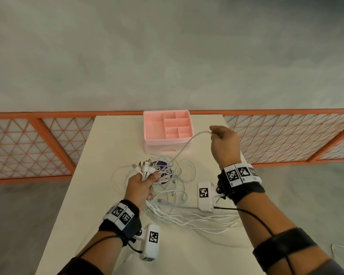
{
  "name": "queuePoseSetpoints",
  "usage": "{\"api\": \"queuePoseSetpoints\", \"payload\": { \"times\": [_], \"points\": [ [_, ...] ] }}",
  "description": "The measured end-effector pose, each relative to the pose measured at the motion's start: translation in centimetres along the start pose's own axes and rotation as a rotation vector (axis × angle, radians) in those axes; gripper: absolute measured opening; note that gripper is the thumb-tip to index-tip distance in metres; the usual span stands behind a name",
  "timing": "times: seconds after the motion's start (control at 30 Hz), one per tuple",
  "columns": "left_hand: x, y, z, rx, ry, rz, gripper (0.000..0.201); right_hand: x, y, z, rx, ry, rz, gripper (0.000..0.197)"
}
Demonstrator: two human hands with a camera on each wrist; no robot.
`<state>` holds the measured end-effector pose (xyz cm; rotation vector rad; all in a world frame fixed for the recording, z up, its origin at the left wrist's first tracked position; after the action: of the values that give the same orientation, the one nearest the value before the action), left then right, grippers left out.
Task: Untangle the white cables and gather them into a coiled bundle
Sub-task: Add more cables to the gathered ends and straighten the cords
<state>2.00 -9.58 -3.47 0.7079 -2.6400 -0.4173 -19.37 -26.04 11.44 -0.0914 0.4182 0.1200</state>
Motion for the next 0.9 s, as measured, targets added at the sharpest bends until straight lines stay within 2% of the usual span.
{"api": "queuePoseSetpoints", "payload": {
  "times": [0.1, 0.2, 0.23, 0.3, 0.47, 0.6, 0.73, 0.9],
  "points": [
    [0.4, -0.1, -0.3, 0.009, -0.025, 0.021, 0.015, 1.1, 1.5, 1.4, -0.174, 0.192, 0.065, 0.029],
    [1.6, -0.1, -1.0, 0.032, -0.047, 0.058, 0.022, 5.8, 4.1, 2.4, -0.352, 0.332, 0.386, 0.025],
    [2.0, -0.1, -1.3, 0.044, -0.051, 0.069, 0.025, 7.5, 5.0, 1.9, -0.377, 0.405, 0.493, 0.024],
    [2.3, -0.1, -1.6, 0.057, -0.049, 0.083, 0.031, 9.8, 6.1, 0.8, -0.377, 0.533, 0.603, 0.021],
    [1.5, 0.1, -1.0, 0.025, -0.058, 0.098, 0.021, 10.9, 6.7, 0.6, -0.456, 0.746, 0.626, 0.027],
    [1.0, 0.3, 0.0, 0.007, -0.063, 0.106, 0.019, 11.3, 7.1, 1.1, -0.554, 0.894, 0.68, 0.02],
    [0.6, 0.2, -0.5, 0.02, -0.036, 0.139, 0.019, 9.8, 6.2, 3.5, -0.635, 0.774, 0.523, 0.02],
    [0.9, 0.0, -1.6, 0.054, -0.053, 0.174, 0.019, 6.8, 3.7, 5.3, -0.45, 0.355, 0.37, 0.015]
  ]
}}
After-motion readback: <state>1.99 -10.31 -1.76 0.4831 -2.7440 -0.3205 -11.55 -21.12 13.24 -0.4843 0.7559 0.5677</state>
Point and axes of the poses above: each hand's wrist, its own y-axis away from the middle knuckle, its own x-axis out of the palm, z = x × y, the point moved 7 cm from there along -y, towards the middle knuckle, and after that the axes turned 6 degrees about z, right-handed, at the moved point
